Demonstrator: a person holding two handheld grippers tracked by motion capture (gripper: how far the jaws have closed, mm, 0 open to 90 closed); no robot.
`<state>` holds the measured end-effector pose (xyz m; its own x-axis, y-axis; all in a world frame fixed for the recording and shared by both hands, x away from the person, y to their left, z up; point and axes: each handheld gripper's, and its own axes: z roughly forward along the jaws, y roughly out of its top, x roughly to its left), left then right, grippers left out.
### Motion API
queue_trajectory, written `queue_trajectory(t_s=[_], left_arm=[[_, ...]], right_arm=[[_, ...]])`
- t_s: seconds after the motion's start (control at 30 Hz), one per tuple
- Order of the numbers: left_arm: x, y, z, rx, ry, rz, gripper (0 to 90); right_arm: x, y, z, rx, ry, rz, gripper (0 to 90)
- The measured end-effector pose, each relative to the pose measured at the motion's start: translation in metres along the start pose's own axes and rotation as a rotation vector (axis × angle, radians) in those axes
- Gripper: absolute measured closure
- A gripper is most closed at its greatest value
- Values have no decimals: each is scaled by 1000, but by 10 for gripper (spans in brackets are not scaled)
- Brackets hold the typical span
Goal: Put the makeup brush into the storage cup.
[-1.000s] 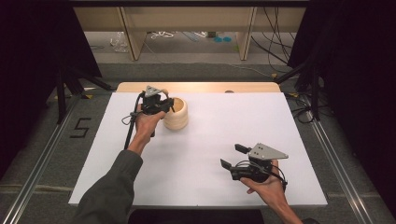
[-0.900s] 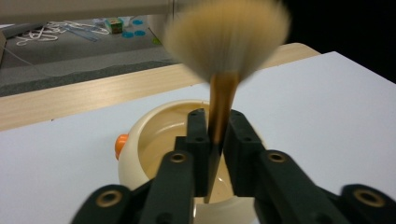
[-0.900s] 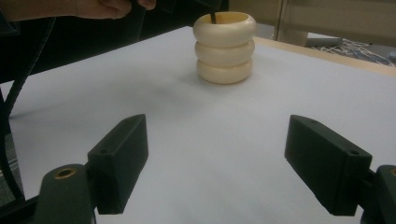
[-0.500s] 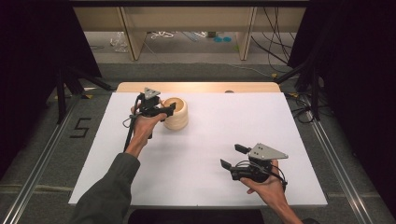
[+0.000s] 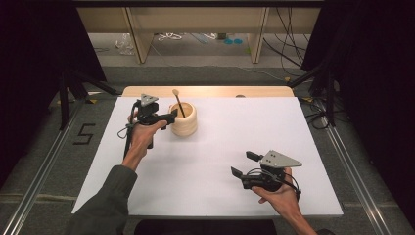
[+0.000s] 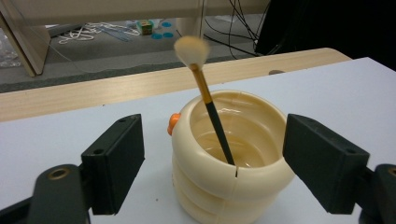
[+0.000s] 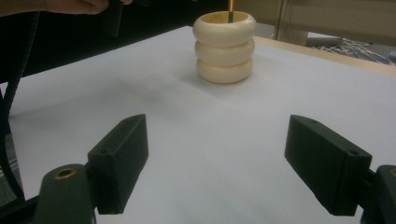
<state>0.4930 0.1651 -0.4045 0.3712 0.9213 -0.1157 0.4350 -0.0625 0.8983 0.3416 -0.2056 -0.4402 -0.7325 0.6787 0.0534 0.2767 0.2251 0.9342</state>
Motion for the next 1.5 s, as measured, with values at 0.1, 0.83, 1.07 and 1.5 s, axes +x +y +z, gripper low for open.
queue_trajectory(t_s=[0.1,0.83,1.07,1.5], left_arm=[[-1,-2,-5,6,-3,9,196],[-3,-28,-43,-72,-77,-23,199],[-12,-28,-54,-89,-95,18,199],[-31,-38,-66,-86,-138,64,200]], right_arm=[[1,0,-1,16,9,16,225],[0,0,0,-10,9,27,224],[-1,0,0,-20,-6,7,223],[-1,1,-2,-3,2,15,221]])
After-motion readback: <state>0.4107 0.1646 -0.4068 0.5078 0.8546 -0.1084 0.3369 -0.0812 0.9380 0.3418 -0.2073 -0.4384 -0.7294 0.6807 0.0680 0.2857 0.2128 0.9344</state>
